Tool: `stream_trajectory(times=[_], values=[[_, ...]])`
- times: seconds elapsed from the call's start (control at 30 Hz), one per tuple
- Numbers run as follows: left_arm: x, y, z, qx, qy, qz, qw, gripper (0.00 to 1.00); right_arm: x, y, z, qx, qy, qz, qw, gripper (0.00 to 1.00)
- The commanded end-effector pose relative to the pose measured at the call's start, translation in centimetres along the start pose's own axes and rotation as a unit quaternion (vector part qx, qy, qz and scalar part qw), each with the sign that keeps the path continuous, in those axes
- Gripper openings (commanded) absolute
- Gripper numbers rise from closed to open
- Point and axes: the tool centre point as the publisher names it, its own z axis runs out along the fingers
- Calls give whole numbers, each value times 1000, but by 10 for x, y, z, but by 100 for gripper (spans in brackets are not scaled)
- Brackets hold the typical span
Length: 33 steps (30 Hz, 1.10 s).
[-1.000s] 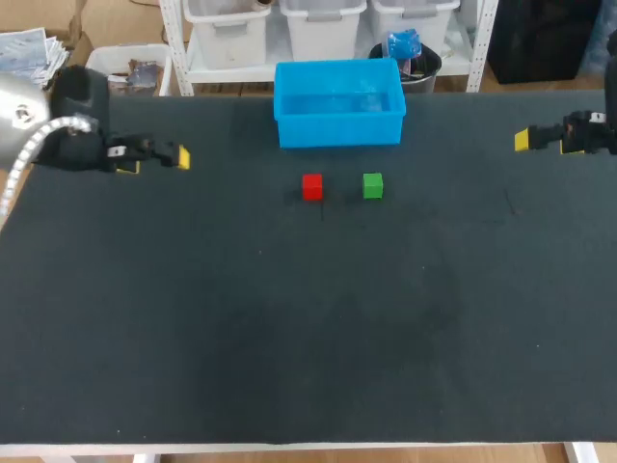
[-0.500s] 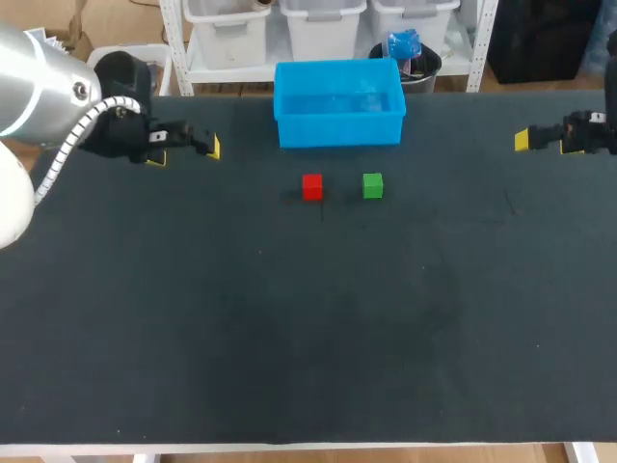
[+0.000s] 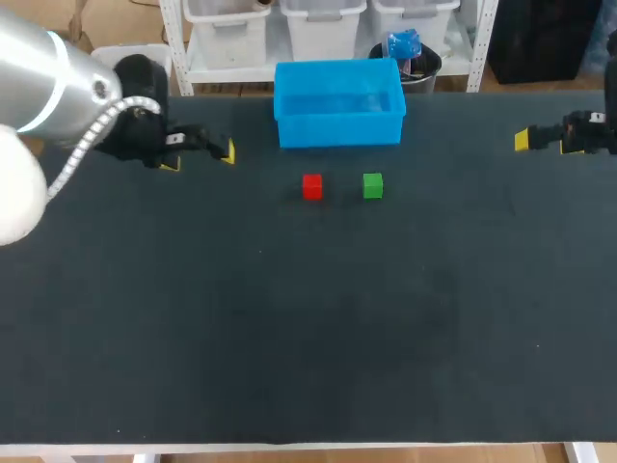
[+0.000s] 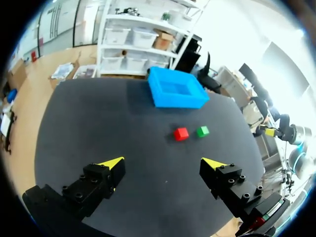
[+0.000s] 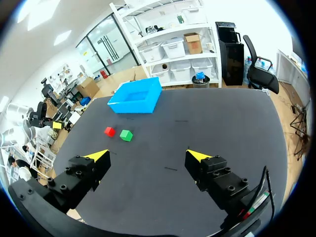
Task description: Use the left arm to pick the red cube and place it into the blue plastic box first, then use the right arm to grasp the green cube and put it into the same blue plastic box after the first action is fully finished.
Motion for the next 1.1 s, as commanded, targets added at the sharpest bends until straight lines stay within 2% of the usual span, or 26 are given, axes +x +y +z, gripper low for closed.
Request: stream_trajectory(times=[0.03, 0.23, 0.4, 0.47, 0.5, 1.1], values=[[-20, -28, 33, -62, 18, 7, 998, 100, 0, 0, 1, 1, 0, 0, 1000, 100], [-22, -45, 60, -102, 47, 5, 994, 100, 0, 0, 1, 1, 0, 0, 1000, 100], [-23, -49, 72, -133, 63, -11, 989, 100, 0, 0, 1, 1, 0, 0, 1000, 100], [-23, -52, 76, -129, 68, 0, 989, 100, 0, 0, 1, 1, 0, 0, 1000, 100], [-24, -54, 76, -122, 57, 3, 991, 100, 0, 0, 1, 1, 0, 0, 1000, 100], [-24, -54, 76, -122, 57, 3, 991, 100, 0, 0, 1, 1, 0, 0, 1000, 100]])
